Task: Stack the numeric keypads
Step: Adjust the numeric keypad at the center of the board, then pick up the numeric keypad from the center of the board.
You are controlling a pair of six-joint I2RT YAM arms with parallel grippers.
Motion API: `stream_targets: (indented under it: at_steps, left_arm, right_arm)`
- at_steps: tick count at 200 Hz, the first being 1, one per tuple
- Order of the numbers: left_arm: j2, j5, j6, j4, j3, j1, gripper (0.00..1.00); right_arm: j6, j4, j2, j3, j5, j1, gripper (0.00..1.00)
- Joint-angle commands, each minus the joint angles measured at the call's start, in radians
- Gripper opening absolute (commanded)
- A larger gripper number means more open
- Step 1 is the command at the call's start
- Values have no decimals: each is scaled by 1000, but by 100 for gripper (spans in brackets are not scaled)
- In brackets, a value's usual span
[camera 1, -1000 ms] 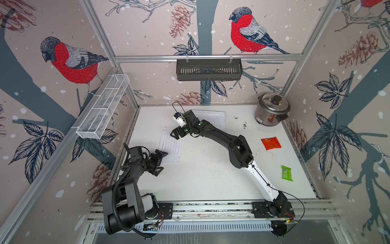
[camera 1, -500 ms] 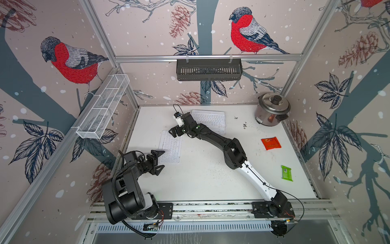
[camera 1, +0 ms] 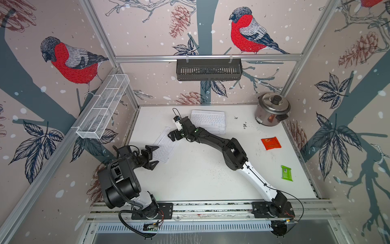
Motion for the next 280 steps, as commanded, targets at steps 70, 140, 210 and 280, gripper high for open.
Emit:
stream_targets:
  at_steps: [70, 140, 210, 280]
  left_arm:
    - [127, -504, 213, -166, 297, 7, 96]
    - [190, -535, 317, -246, 404, -75, 96]
    - [301, -557, 343, -291, 493, -175, 96]
    - [307, -510, 339, -275, 443, -277, 96]
  right_arm:
    - [165, 0, -379, -544, -171, 71, 99]
    - [175, -17, -326, -484, -191, -37, 100]
    - [223, 74, -330, -550, -233, -25, 100]
    - [341, 299, -511, -871, -317, -81, 100]
